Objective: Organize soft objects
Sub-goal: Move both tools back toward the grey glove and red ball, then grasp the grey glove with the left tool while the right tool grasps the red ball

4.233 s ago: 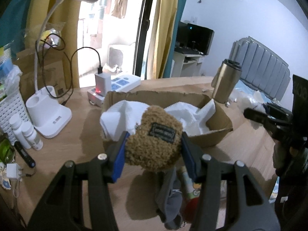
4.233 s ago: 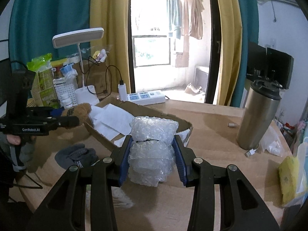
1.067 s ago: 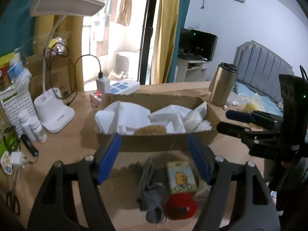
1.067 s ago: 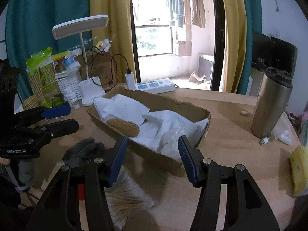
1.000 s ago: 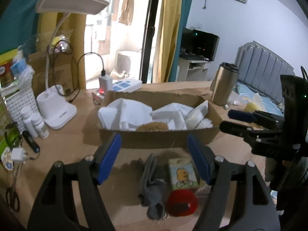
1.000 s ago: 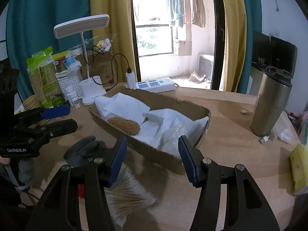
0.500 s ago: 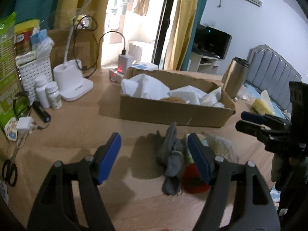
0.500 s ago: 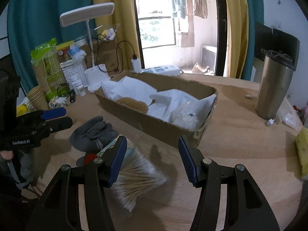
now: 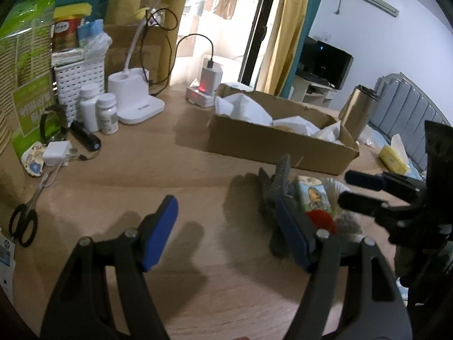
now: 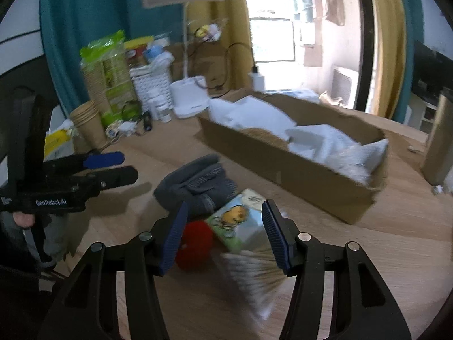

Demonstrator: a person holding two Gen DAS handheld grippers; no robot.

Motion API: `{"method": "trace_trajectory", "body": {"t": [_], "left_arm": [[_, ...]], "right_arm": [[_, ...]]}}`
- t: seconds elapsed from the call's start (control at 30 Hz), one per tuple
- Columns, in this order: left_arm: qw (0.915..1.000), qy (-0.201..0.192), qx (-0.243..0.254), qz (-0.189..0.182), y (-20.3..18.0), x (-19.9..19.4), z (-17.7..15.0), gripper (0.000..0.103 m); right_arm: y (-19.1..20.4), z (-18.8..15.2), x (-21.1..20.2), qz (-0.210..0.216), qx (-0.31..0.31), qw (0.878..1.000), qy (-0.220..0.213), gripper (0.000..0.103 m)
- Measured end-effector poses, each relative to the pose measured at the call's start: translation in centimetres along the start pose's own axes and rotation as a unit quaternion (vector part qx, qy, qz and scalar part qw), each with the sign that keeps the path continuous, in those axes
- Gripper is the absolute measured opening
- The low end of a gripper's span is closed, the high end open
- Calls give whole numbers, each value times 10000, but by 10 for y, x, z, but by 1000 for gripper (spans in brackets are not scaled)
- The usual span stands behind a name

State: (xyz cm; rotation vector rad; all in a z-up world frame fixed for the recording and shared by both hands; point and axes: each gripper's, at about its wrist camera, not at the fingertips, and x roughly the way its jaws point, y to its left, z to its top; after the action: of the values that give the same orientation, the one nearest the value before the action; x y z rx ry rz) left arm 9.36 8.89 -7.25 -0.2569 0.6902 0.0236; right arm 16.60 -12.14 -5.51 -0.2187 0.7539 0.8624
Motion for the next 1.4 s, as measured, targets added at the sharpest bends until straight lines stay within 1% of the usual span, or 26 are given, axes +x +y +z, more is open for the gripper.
{"method": "trace_trajectory", "body": {"t": [0.07, 0.17, 0.3, 0.57, 0.63, 0.67, 0.7, 0.8, 1.0, 1.23, 1.4], "left_arm": [[10000, -15, 5, -7, 3, -3, -1, 73], [10000, -44, 17, -9, 7, -8, -3, 73], [10000, -29, -13, 1, 13, -12, -7, 73], [10000, 71, -58, 21, 19, -13, -14, 73], [9999, 101, -45, 4, 18, -12, -14, 73], [9999, 114, -39, -3, 18, -11, -14, 73], [9999, 119, -33, -4, 18, -11, -14, 73], [9999, 133, -16, -9, 16, -10, -14, 73], [9998, 152, 62, -61, 9, -7, -11, 73], [9992, 180, 231, -268, -10, 4, -6, 73], [9982, 245, 430, -348, -28, 14, -2, 73]], "right_arm": [[6, -1, 5, 34, -50, 10000, 68, 56], [11, -4, 12, 98, -77, 9998, 175, 49], [15, -9, 18, 145, -96, 9993, 321, 46], [19, -18, 22, 205, -139, 9987, 438, 44], [19, -19, 22, 173, -166, 9988, 434, 39], [20, -18, 23, 143, -191, 9988, 439, 32], [20, -18, 23, 153, -229, 9986, 447, 30], [24, -20, 24, 130, -369, 9983, 422, 28], [22, -20, 20, 199, -381, 9984, 361, 27], [17, -11, -5, 184, -352, 9992, 14, 27], [-1, -9, -19, 25, -149, 9997, -190, 27]]}}
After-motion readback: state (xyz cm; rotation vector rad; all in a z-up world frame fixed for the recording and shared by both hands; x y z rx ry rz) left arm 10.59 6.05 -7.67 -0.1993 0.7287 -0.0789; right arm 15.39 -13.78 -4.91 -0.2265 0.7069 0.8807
